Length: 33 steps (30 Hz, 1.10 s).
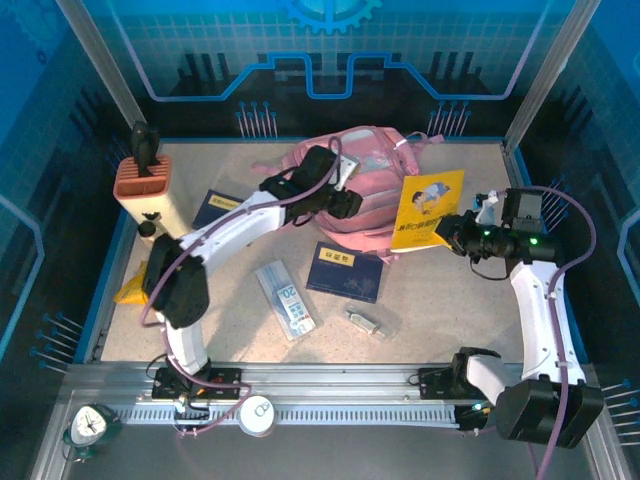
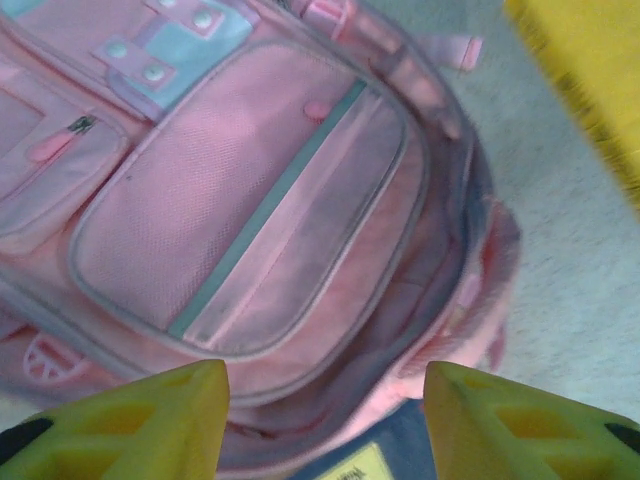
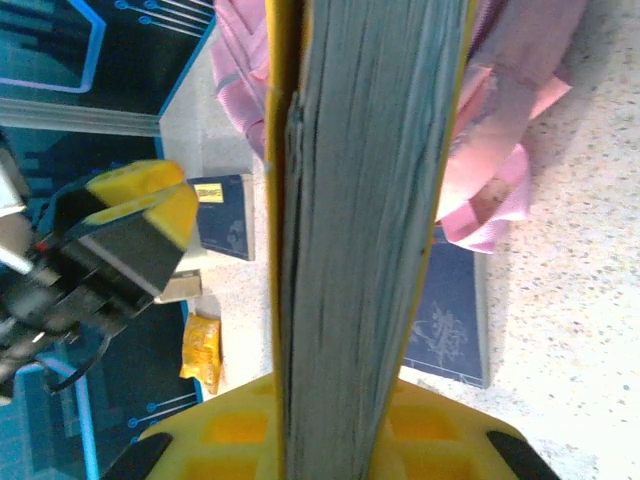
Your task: Pack the student bag
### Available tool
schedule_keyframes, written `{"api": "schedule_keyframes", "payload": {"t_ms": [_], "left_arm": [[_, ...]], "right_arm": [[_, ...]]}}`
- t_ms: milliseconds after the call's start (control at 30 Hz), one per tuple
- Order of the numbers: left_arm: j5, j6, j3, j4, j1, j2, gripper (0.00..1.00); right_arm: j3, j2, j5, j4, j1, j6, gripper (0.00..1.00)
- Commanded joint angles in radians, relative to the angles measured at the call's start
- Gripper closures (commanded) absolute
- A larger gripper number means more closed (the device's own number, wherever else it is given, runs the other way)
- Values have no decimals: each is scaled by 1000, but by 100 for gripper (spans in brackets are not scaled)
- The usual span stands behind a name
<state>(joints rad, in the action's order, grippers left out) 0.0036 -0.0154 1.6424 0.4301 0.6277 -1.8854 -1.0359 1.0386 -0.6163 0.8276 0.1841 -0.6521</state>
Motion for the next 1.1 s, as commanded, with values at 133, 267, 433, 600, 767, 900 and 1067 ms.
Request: {"api": "schedule_keyframes", "payload": {"t_ms": [133,267,433,600,767,900,1067], "left_arm": [[15,160,237,91,16,-229,38],[-6,216,340,137,25,-338,34],[-46,252,473,192,25,-457,32],[-69,291,558,219,25,-540,30],[-89,334,558,184,29,-570,31],[-154,353,595,201,30,-588,45],[-177,378,593,197,30,-572,77]], "right_arm": [[-37,7,2,4,34,57,93],[-40,25,7,-1,35,57,93],[-42,48,5,-13,37,57,94],[-55,64,0,-20,37,54,94],[-50,73,6,-27,37,52,95],[-51,77,8,-29,38,56,96],[-58,75,26,-16,38,67,98]]}}
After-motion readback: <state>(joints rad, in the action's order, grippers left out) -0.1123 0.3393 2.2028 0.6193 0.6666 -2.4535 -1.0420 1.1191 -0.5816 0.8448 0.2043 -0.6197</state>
